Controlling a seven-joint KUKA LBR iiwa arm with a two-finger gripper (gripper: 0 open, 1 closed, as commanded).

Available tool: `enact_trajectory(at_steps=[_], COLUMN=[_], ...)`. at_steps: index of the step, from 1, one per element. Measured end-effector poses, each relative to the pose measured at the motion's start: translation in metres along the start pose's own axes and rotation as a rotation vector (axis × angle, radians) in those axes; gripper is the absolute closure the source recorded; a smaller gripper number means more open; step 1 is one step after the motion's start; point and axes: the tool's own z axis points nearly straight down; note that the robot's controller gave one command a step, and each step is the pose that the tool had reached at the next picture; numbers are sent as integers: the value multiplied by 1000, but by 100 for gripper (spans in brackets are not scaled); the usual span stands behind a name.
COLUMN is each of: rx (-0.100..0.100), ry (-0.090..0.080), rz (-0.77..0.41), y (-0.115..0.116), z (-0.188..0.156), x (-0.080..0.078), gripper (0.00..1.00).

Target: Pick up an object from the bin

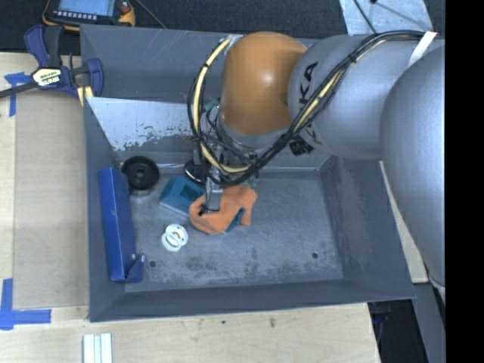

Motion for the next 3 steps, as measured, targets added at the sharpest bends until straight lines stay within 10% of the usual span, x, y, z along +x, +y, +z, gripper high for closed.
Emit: enact_trajectory(at_steps=[2, 3], rx=[-1, -3], ry=[-7, -14], rz=[3, 176], y=[-1, -6], z=[-5, 48], x=[-1, 18], gripper=[0, 0])
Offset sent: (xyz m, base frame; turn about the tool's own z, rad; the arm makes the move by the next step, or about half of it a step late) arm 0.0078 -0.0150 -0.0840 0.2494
